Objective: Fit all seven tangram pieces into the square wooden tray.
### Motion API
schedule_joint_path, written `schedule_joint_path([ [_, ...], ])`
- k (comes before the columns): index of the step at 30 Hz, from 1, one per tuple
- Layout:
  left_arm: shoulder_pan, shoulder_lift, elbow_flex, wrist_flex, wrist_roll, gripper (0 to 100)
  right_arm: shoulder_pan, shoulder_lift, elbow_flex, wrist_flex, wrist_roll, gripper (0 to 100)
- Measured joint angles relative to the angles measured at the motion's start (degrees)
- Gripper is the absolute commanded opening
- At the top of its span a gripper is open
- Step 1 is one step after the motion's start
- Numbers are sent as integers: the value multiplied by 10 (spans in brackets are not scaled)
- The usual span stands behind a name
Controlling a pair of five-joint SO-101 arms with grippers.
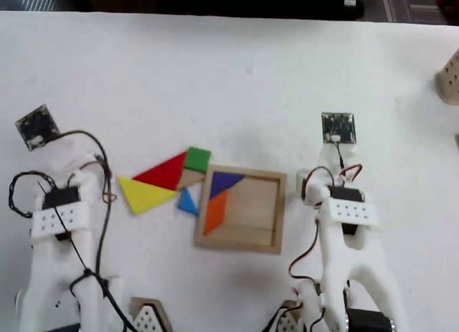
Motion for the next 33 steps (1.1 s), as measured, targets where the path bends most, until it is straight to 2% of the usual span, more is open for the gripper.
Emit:
schedule_joint_path([
  [8,-62,141,-78,-26,0,24,-5,0,0,0,1,119],
  [16,-66,318,-185,-26,0,24,-40,0,9,0,46,117],
  [21,-66,326,-211,3,0,24,-54,0,9,0,62,117],
  [33,-66,331,-212,4,0,24,-58,0,13,-2,68,117],
])
